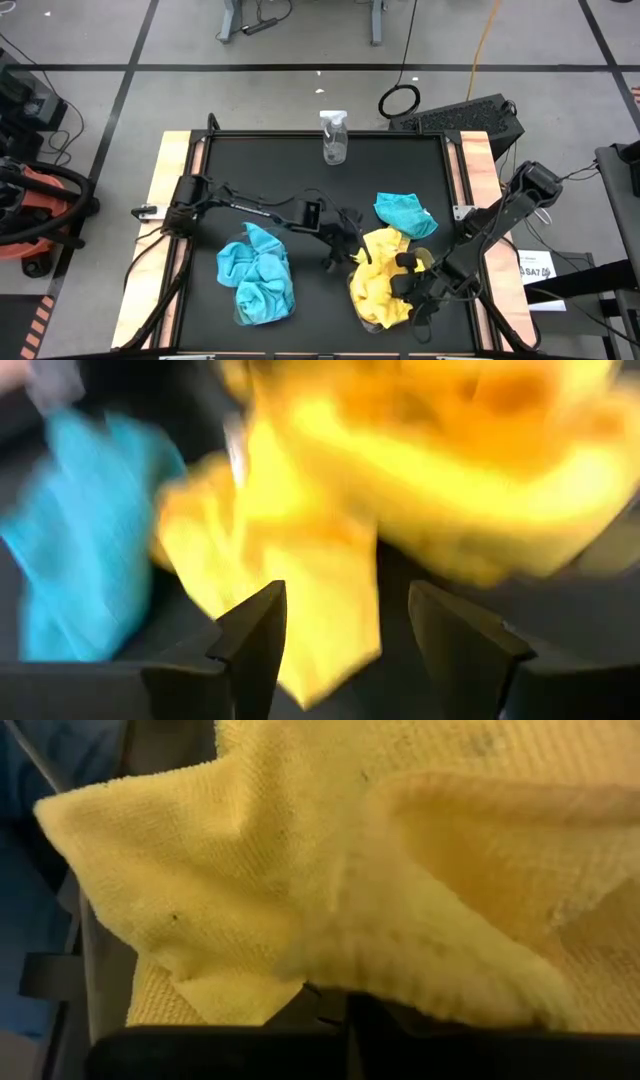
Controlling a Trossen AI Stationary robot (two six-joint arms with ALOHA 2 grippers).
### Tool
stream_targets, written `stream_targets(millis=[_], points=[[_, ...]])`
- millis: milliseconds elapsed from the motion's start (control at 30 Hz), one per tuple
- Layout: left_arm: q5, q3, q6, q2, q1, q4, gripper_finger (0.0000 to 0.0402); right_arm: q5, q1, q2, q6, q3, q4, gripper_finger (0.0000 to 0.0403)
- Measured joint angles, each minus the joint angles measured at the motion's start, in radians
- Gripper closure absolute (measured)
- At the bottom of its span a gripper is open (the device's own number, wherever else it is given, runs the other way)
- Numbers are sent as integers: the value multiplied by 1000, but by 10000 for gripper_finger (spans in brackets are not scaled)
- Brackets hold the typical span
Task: Sort microfiber towel by color & place in baskets
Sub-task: Put the yellow microfiber towel into the right transparent bin
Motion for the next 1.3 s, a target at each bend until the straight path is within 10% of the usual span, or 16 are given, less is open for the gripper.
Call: stream_targets(millis=[267,867,1300], points=[[30,-181,-21,4,56,98,183,-11,6,-132,0,-4,25,375],[80,-237,15,167,76,428,189,57,17,-406,-40,-3,118,176],[101,-235,3,159,116,338,389,133,18,-490,-169,-3,138,192]])
